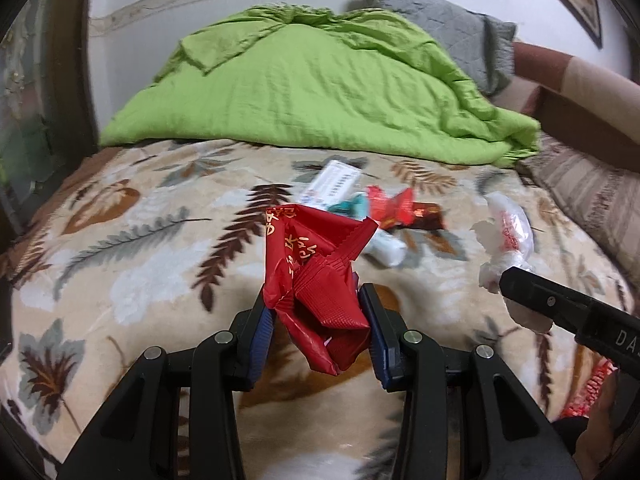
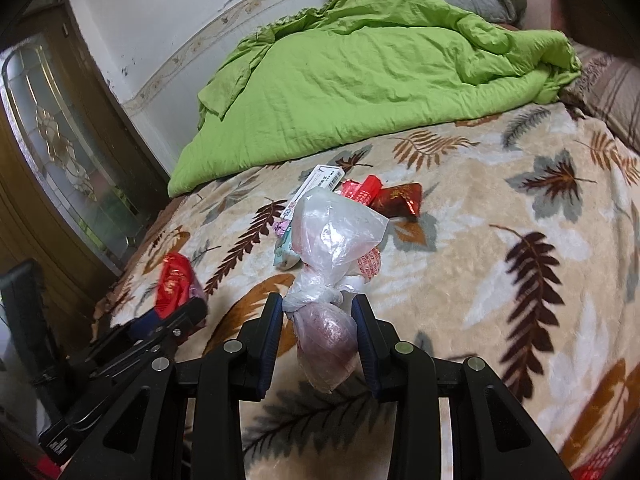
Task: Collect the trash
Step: 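Carry the red wrapper and plastic bag over the red basket and release both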
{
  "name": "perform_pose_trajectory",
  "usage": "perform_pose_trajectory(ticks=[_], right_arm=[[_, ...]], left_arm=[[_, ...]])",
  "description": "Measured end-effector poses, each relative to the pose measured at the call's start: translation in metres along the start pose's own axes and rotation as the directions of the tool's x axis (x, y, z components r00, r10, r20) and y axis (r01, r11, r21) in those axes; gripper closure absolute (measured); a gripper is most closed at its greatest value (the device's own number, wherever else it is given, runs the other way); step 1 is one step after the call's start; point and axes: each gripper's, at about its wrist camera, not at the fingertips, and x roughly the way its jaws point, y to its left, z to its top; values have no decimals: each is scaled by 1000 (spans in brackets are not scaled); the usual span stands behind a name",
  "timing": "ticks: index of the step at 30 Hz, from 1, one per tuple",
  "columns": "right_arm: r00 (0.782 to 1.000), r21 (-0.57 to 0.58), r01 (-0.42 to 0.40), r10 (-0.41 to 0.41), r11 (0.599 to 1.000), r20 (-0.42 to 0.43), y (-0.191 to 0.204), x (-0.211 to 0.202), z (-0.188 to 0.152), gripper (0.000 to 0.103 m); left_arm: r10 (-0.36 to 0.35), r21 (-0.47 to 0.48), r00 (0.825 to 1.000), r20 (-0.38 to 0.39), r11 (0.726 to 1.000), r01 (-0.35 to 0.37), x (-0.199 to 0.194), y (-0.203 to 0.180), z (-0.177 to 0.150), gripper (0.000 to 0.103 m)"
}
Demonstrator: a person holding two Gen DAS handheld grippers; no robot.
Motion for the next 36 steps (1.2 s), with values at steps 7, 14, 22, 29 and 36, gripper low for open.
perform_pose_trajectory(ticks=[7, 14, 22, 29, 36], right_arm=[[1000, 75, 9, -9, 997, -6, -32, -54, -17, 65], [995, 144, 95, -100, 985, 25, -77, -127, -34, 64], [959, 297, 256, -280, 920, 43, -149, -220, -67, 63], [925, 391, 347, -379, 853, 6, -192, -273, -101, 63], [913, 449, 364, -408, 816, -1, -214, -287, -116, 51]], left_arm=[[-139, 57, 990, -22, 988, 140, -14, -31, -4, 62], [-293, 144, 953, -84, 942, 302, -35, -94, -7, 62], [-493, 245, 838, -233, 804, 541, -61, -200, -22, 62], [-579, 266, 721, -380, 678, 685, -70, -282, -46, 62], [-588, 270, 675, -445, 630, 728, -70, -320, -61, 48]])
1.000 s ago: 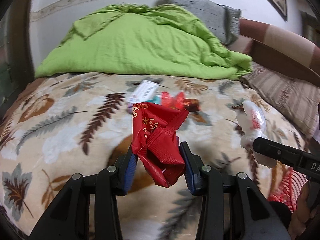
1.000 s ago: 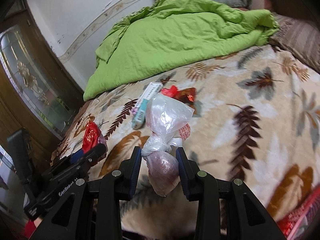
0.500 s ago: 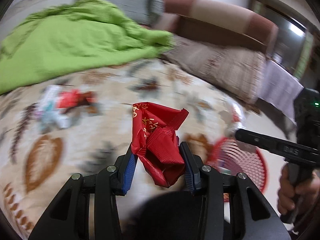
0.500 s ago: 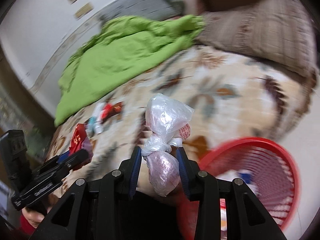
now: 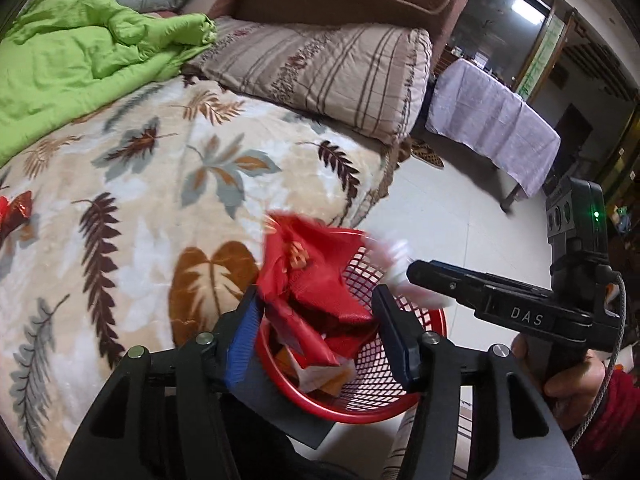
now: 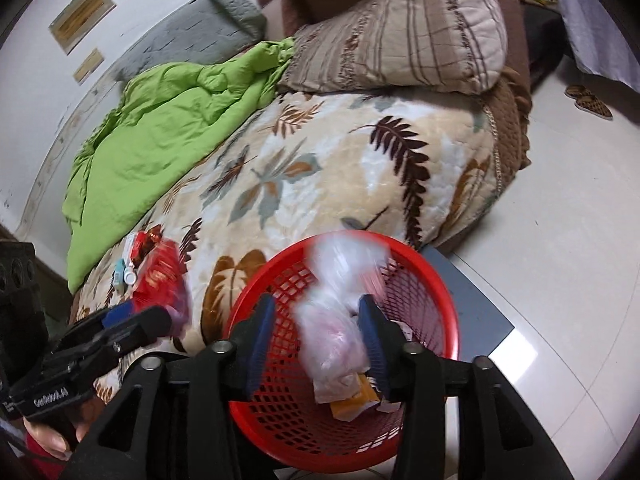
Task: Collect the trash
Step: 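Carry the red wrapper and plastic bag over the red basket and release both, then move both tools back over the remaining trash on the bed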
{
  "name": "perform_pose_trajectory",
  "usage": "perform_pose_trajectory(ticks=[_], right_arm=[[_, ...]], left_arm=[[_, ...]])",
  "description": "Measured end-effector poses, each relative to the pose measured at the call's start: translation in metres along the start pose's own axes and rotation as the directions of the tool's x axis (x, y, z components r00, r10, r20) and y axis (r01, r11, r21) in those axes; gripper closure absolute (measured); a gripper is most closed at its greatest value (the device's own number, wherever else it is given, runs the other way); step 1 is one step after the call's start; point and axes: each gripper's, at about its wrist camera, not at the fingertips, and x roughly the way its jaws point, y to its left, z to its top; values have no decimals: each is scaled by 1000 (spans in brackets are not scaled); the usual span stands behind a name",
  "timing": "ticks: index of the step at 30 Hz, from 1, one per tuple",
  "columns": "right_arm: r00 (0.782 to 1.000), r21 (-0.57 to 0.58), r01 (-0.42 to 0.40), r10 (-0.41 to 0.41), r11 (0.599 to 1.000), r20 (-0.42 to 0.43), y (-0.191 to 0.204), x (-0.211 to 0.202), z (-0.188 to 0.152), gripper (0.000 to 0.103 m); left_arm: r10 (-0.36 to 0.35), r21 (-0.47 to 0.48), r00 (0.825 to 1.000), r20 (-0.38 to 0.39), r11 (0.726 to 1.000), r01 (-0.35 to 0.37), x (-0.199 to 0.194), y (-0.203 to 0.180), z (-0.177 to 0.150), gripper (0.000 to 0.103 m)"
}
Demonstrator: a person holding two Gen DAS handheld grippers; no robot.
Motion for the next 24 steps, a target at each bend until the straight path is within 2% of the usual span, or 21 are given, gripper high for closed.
perform_pose_trajectory(ticks=[1, 7, 14, 18, 24], right_arm=[[1000, -3, 1, -1, 1000, 6, 0, -1, 0, 47], [999, -42, -37, 38, 998, 19, 21, 2, 4, 46], [992, -164, -125, 120, 979, -35, 83, 29, 0, 45], [984, -226, -175, 160, 958, -81, 117, 50, -6, 45], [966, -307, -246, 208, 919, -152, 175, 86, -13, 45]], left_arm=[[-3, 2, 1000, -3, 1000, 3, 0, 1, -1, 46], [25, -39, 1000, 19, 999, -24, -18, 21, -4, 41], [148, -110, 987, 55, 984, -142, -55, 67, -19, 41], [212, -199, 975, 68, 960, -195, -78, 105, -31, 41], [318, -322, 945, 79, 905, -278, -111, 162, -50, 41]])
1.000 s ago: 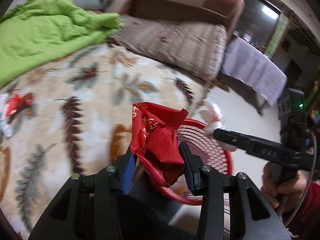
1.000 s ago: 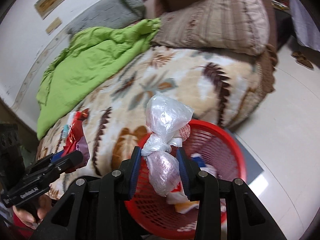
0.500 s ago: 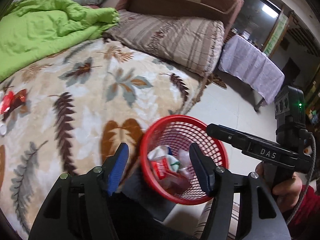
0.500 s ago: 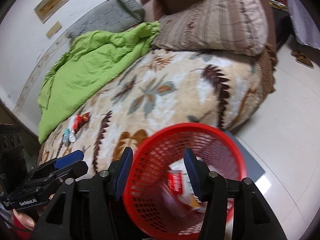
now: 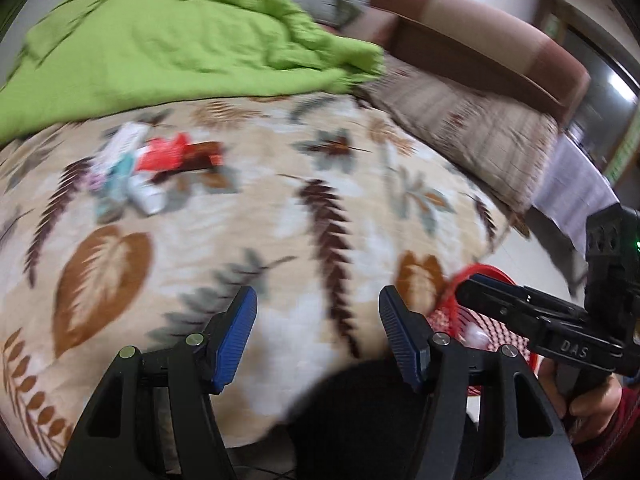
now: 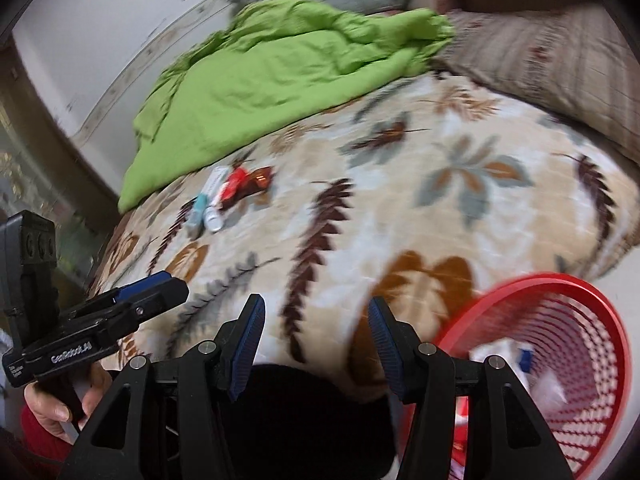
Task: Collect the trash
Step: 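Move both tools back over the remaining trash on the bed, then grasp the teal packet with the left tool while the right grasps the white spray bottle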
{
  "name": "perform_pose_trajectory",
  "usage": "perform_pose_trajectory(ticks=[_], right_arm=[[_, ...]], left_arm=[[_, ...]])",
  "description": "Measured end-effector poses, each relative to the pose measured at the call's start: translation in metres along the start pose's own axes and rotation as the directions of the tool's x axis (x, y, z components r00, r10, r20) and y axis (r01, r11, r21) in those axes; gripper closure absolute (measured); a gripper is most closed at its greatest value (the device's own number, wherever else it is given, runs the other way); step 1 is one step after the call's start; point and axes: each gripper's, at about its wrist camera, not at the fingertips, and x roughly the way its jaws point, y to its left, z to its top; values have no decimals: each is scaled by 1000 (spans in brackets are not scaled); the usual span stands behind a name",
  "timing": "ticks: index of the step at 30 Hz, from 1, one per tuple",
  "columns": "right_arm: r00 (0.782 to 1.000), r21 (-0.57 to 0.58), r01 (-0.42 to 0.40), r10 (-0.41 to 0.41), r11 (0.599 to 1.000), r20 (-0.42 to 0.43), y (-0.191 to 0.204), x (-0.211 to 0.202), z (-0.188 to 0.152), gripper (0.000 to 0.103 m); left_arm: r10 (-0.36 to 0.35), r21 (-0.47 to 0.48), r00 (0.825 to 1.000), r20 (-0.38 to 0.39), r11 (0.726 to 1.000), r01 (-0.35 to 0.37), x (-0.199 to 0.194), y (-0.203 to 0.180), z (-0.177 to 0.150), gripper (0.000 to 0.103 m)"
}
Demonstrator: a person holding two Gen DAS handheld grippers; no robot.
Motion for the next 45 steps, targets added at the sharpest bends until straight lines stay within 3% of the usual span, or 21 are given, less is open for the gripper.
perform_pose_trajectory(ticks=[5, 12, 22, 27, 29, 32, 37, 40, 45], right_arm=[[999, -46, -37, 36, 998, -19, 28, 28, 13, 45], [995, -76, -86, 81, 993, -61, 66, 70, 24, 45], [989, -86, -128, 121, 988, -87, 78, 92, 19, 45], [985, -65, -151, 145, 986, -92, 72, 94, 19, 45], [984, -63, -159, 153, 985, -92, 71, 95, 19, 45], [982, -65, -168, 161, 984, -99, 73, 96, 20, 45], [975, -107, -191, 175, 976, -140, 87, 108, 28, 45], [974, -168, -194, 169, 967, -148, 103, 122, 41, 45], [975, -273, -191, 148, 943, -168, 130, 169, 71, 45]], left_arm=[[73, -107, 997, 19, 992, -71, -6, 53, 4, 41], [196, -225, 980, 23, 957, -186, 0, 127, 32, 41], [155, -437, 985, -73, 883, -172, 67, 215, 84, 41], [131, -476, 986, -107, 864, -167, 98, 228, 90, 42], [126, -481, 986, -106, 861, -162, 101, 230, 89, 54], [125, -472, 989, -80, 869, -148, 90, 229, 85, 64], [137, -479, 989, -49, 866, -144, 56, 221, 64, 64], [171, -483, 984, -39, 859, -169, 37, 217, 50, 64], [315, -480, 949, -10, 831, -280, 12, 223, 33, 64]])
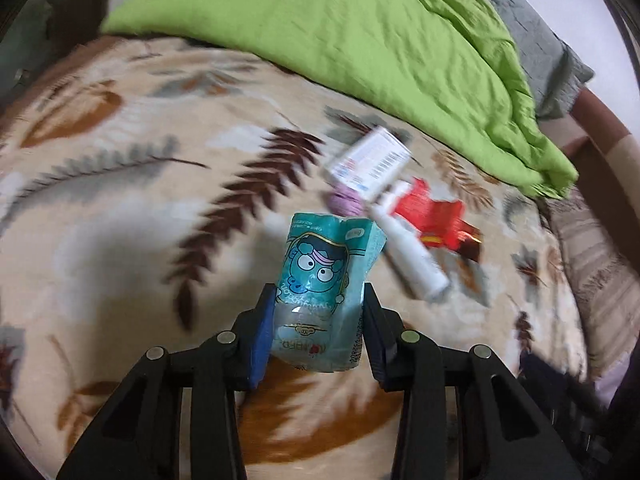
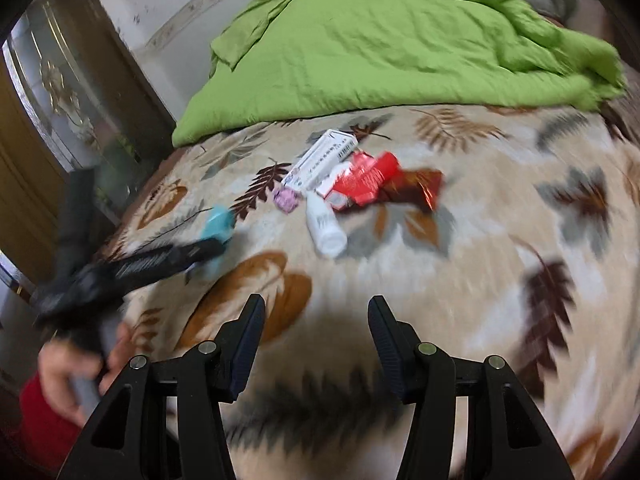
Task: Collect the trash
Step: 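Grasp the teal packet with the left tool while the right grasps the white spray bottle, then hold the teal packet and white spray bottle lifted above the bed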
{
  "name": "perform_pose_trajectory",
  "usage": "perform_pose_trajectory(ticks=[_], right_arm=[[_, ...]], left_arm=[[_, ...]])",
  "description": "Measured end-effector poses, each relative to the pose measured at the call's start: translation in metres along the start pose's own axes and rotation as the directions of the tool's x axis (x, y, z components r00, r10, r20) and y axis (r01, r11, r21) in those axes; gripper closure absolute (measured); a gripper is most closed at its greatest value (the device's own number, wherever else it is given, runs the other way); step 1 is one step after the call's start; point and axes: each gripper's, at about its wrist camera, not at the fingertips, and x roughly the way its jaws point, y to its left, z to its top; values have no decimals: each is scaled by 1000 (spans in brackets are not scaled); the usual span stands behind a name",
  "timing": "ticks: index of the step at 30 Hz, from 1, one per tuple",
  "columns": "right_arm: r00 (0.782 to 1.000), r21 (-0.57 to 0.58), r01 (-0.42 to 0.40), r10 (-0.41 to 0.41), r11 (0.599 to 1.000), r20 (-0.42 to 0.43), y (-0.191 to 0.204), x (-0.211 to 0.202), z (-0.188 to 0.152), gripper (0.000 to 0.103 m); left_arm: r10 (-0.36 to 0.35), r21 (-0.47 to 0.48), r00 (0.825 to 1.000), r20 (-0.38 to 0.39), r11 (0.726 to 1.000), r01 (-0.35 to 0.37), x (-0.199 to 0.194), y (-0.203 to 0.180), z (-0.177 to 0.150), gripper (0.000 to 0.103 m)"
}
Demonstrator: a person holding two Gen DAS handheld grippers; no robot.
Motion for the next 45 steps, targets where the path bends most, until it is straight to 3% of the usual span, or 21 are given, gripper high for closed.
perform_pose_trajectory(ticks=[4, 9, 14, 18, 25, 29, 36, 45], right_arm=[[998, -55, 26, -29, 998, -63, 2, 50, 34, 46], [991, -59, 33, -41, 998, -126, -1, 99, 58, 48], [984, -36, 36, -42, 999, -175, 0, 132, 64, 65], [988, -47, 53, -59, 998, -144, 7, 127, 53, 68], [994, 22, 41, -38, 999, -104, 11, 81, 23, 70], [992, 41, 44, -38, 998, -122, 16, 63, 3, 70], [985, 25, 27, -23, 999, -171, 21, 61, -17, 69], [984, -7, 39, -40, 999, -174, 30, 76, -13, 61]], left_arm=[[66, -1, 997, 37, 998, -66, 0, 17, 1, 64], [78, -13, 997, 24, 997, -77, 6, 27, 1, 64], [86, 26, 996, 35, 996, -87, 8, 21, 1, 64], [92, 47, 995, 42, 994, -94, 8, 16, -1, 64], [99, 86, 994, 49, 991, -103, 4, 3, -11, 64], [93, 115, 995, 47, 989, -98, -4, -7, -21, 64], [64, 118, 998, 13, 991, -65, -18, -8, -43, 64], [83, 88, 996, 21, 993, -85, -12, 3, -39, 64]])
